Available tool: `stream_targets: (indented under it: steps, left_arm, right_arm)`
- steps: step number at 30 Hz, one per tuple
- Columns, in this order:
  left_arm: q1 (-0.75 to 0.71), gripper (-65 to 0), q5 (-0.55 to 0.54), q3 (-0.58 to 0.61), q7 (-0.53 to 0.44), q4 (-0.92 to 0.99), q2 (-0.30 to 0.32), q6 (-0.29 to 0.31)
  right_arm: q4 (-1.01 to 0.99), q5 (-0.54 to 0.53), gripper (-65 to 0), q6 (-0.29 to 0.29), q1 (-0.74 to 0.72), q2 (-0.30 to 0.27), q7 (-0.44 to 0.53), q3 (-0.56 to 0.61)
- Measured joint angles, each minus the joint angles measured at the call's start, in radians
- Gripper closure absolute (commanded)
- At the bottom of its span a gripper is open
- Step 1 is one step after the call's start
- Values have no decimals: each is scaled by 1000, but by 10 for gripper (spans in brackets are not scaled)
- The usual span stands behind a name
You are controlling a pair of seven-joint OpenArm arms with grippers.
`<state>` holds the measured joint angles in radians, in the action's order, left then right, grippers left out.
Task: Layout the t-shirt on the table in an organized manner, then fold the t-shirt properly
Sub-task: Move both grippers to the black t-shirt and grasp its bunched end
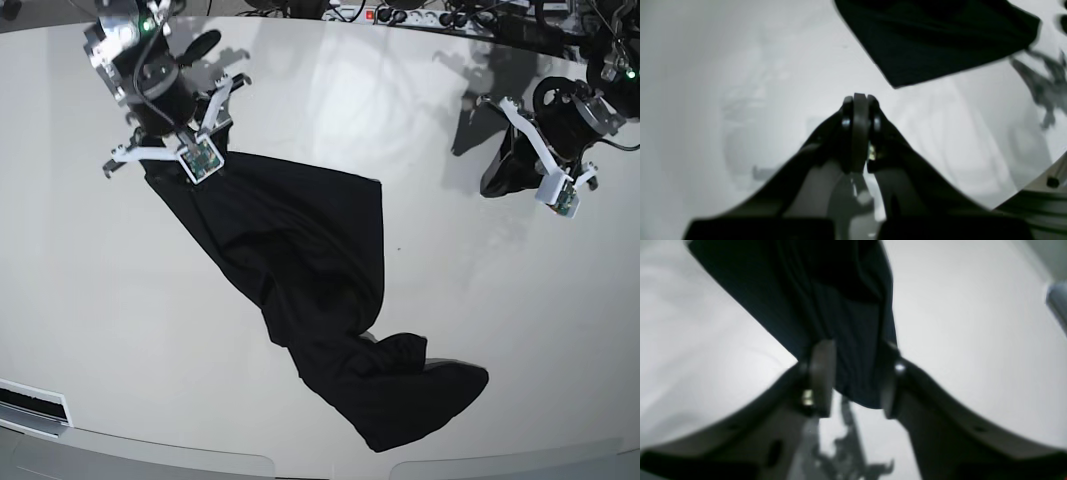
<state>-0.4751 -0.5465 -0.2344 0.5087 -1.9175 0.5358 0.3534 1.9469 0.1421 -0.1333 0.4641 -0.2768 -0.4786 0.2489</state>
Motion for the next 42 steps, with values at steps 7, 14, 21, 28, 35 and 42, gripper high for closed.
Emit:
stream_targets:
  steps: [7,14,21,28,35,42]
  left_arm:
    - [101,0,4,51,-9,200,2,30]
    - [152,0,3,99,-11,235,-1,44]
    - [182,0,3,98,-10,235,1,51]
    - [187,0,-18,99,-8,235,0,77]
    - [189,0,-50,98,-10,235,-1,75]
    - [190,-343,-74,172,16,236,-3,70]
  right_arm:
    - [-305,-69,-305,24,-254,6,-7,2]
    - [-583,-306,-154,-37,-445,4,-90,-18]
    - [-612,-396,0,-167,-462,18,-184,-18]
    - [-570,-570,0,-507,-318,141,-195,-23]
    - [-465,-543,0,-559,-207,286,-239,88]
    - [-453,-489,-359,-545,-263,351,-245,249]
